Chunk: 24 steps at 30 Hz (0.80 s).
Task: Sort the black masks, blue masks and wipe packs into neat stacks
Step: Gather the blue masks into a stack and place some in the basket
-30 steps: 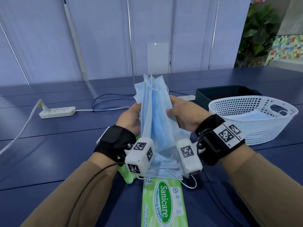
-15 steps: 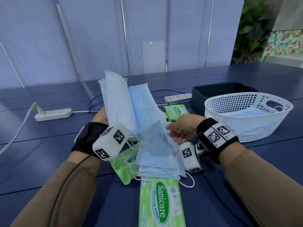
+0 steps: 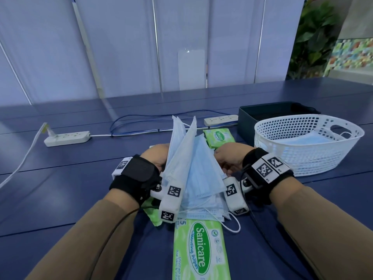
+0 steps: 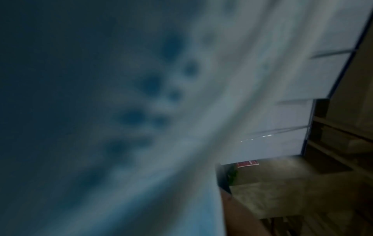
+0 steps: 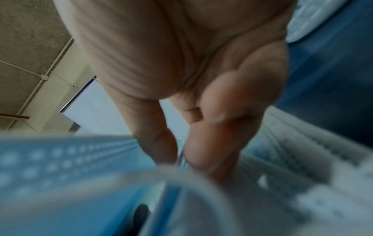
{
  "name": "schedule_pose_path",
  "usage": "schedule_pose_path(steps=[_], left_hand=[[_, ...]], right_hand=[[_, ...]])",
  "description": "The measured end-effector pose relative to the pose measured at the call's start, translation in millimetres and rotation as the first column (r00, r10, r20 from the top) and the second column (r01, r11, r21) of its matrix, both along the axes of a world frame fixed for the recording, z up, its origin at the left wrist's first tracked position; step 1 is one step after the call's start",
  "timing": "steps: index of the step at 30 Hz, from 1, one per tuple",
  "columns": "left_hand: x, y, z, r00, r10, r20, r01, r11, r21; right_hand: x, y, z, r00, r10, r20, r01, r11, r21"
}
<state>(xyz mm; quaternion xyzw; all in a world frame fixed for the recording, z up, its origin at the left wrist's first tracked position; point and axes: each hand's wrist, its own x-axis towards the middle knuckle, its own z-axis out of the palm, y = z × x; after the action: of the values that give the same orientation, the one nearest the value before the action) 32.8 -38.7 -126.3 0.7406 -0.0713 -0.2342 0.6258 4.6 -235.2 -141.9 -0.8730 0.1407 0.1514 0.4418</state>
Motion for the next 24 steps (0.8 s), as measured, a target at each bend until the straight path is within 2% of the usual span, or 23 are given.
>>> schedule_pose_path(steps=[3, 6, 8, 9, 11, 15, 18, 20, 22, 24], left_hand=[[-4.4, -2.1, 14.1, 0.984, 0.001, 0.177, -0.001, 1.0, -0.003], [-18.5, -0.8, 51.2, 0.906, 0.043, 0.422, 0.046, 0.979, -0.199], [-28.5, 1.5, 71.7, 0.862, 0.135, 0.489, 0.068, 0.925, -0.375], [-30.5, 0.2, 75.6, 0.849, 0.168, 0.502, 0.088, 0.89, -0.447], [-30.7, -6.2, 71.1, 0.816, 0.226, 0.532, 0.079, 0.869, -0.489], [-22.6, -12.4, 46.5, 0.771, 0.27, 0.577, -0.035, 0.923, -0.384], [-17.0, -9.7, 43.2, 0.827, 0.238, 0.51, -0.002, 0.907, -0.42], [-13.5, -6.4, 46.3, 0.873, 0.169, 0.458, 0.082, 0.874, -0.479], [-14.0, -4.7, 50.5, 0.898, 0.088, 0.431, 0.174, 0.828, -0.532], [-12.7, -7.0, 48.9, 0.917, 0.05, 0.395, 0.194, 0.81, -0.554]], right_hand=[[1.6, 3.7, -0.3, 0.999, 0.015, 0.051, -0.017, 1.0, 0.022], [2.7, -2.3, 0.1, 0.99, -0.063, 0.129, 0.044, 0.989, 0.142], [2.8, -10.9, -3.6, 0.974, -0.126, 0.188, 0.072, 0.96, 0.269], [3.1, -14.0, -6.1, 0.959, -0.175, 0.225, 0.09, 0.935, 0.343], [3.6, -17.5, -7.8, 0.914, -0.26, 0.31, 0.102, 0.889, 0.446], [2.7, -11.4, 12.3, 0.859, -0.322, 0.397, 0.059, 0.834, 0.549], [2.9, -15.3, 25.1, 0.806, -0.383, 0.451, 0.033, 0.79, 0.612], [0.9, -18.7, 29.9, 0.79, -0.403, 0.462, 0.005, 0.758, 0.653], [-0.2, -20.3, 32.4, 0.792, -0.385, 0.474, -0.031, 0.75, 0.661], [-0.5, -17.1, 32.7, 0.801, -0.375, 0.467, -0.049, 0.736, 0.675]])
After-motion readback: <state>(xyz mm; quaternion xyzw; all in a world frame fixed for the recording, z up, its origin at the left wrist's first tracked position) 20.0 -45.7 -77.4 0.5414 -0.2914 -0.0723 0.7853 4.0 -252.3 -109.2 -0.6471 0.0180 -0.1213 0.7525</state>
